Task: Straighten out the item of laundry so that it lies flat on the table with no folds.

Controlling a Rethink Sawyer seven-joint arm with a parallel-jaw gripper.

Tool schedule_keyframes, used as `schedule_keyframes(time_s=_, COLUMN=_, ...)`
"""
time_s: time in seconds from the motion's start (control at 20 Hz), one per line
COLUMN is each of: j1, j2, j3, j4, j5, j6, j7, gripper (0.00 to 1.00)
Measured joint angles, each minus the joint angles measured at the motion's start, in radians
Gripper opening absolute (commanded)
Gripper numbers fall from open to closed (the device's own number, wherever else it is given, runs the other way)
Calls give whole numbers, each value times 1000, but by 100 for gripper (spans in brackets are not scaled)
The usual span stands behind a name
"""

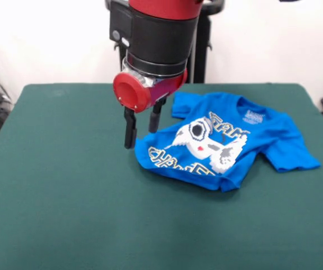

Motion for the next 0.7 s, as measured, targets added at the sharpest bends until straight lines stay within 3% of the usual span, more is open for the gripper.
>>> schedule_keyframes(time_s=0.7, j1=2, j2=2, j3=-19, j4=-11, j5=-26, j6=-126, j7=0, gripper=100)
